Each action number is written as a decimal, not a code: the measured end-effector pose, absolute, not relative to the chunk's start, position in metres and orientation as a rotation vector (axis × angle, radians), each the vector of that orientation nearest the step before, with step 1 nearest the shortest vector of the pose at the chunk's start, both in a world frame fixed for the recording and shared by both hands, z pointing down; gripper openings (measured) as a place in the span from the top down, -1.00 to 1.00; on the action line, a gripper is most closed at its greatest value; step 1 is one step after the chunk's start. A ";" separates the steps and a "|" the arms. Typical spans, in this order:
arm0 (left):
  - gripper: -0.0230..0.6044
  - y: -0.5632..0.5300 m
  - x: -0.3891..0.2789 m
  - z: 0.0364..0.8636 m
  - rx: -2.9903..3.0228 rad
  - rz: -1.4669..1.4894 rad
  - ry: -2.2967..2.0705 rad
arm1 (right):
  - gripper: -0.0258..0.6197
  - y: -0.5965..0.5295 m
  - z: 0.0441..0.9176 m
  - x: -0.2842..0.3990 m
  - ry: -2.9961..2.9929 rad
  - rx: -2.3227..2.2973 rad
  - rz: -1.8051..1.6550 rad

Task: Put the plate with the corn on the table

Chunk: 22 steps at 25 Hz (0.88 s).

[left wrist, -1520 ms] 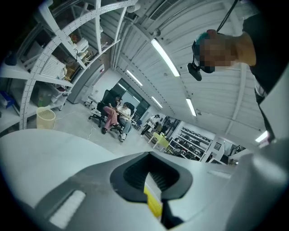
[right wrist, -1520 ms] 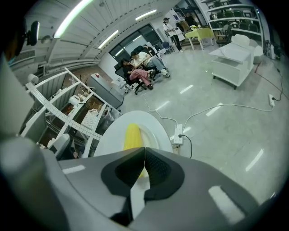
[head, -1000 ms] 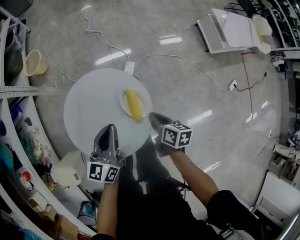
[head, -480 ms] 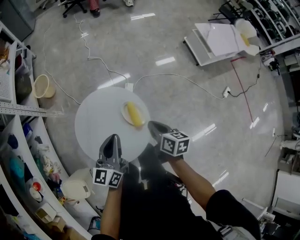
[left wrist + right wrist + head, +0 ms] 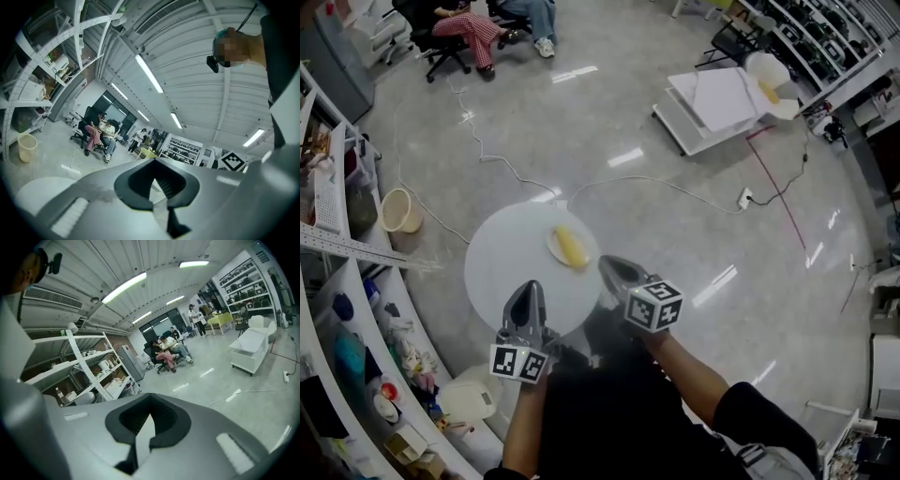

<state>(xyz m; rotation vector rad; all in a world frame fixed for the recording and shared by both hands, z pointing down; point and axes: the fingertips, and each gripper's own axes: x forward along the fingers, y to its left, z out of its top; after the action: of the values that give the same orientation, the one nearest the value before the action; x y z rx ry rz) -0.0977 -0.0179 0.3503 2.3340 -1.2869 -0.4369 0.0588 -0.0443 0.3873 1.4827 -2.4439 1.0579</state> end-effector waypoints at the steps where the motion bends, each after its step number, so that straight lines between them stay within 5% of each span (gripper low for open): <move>1: 0.91 -0.016 -0.097 0.344 2.344 -0.444 -1.284 | 0.89 -0.042 0.378 0.059 -2.465 1.493 1.030; 22: 0.91 -0.013 -0.089 0.314 2.416 -0.471 -1.266 | 0.90 -0.018 0.335 0.054 -2.626 1.476 0.870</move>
<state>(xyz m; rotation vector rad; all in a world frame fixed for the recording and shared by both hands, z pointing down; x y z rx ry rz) -0.0891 -0.0127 0.3137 2.4158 -1.2664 -0.4713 0.0541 -0.0177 0.3350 1.4757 -2.6262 0.8696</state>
